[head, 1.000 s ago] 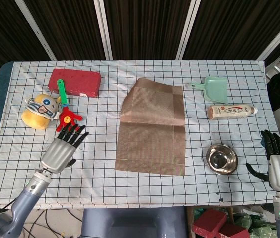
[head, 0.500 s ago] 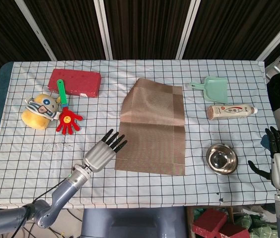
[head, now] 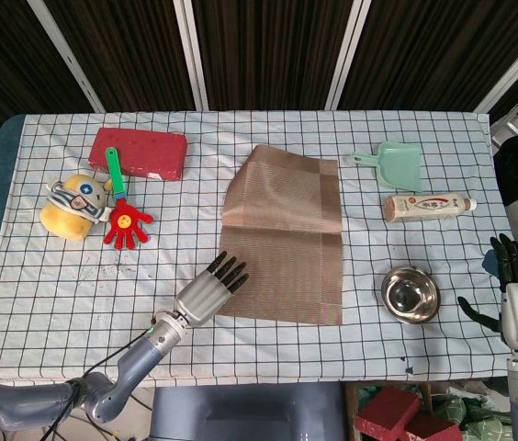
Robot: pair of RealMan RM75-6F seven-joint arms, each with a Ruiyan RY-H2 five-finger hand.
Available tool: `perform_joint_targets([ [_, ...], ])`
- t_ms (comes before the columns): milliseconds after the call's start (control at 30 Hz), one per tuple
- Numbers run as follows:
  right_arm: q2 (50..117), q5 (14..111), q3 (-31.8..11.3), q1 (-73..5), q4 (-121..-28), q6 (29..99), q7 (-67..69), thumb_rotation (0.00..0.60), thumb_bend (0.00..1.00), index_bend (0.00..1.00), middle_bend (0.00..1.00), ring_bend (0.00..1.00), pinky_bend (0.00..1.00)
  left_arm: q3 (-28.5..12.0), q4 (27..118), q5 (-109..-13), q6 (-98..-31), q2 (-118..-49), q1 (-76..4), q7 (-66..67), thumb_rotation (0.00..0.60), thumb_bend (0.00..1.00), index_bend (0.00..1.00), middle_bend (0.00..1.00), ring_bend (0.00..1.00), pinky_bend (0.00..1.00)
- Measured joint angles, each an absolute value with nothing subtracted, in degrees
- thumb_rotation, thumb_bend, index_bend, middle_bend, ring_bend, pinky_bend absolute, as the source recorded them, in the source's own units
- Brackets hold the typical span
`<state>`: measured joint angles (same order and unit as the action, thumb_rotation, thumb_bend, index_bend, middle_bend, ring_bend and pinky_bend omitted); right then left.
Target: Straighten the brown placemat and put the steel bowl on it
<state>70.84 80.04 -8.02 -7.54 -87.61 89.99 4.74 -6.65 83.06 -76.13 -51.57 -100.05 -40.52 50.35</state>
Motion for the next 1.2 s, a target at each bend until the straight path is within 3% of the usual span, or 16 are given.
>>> perform_joint_targets([
  [167,70.94,80.02,-8.1,-7.44,-87.73,89.58,4.74,0.6,0.12,0.05,0.0,0.0,0.17,-6.49,82.17,-75.75,-51.84,-101.22,-41.06,49.7,0.6,0.2,0.22,0.1,0.02,0.05],
  [533,70.94,80.17,-8.48,-7.12,-88.12,88.76,4.72,0.6,0.12,0.05,0.0,0.0,0.17,-4.49,80.4,-79.03,-53.3,-102.44,-42.04,44.4,0.6,0.35,0.37,0.2,0.05,0.07],
  [1200,70.88,80.32,-8.79,-6.7,-88.84,87.85,4.51,0.6,0.13,0.05,0.0,0.0,0.17,-3.42,81.36,-80.77,-55.56,-101.63,-42.36,41.73,0.6,0.37,0.41,0.23,0.06,0.07],
])
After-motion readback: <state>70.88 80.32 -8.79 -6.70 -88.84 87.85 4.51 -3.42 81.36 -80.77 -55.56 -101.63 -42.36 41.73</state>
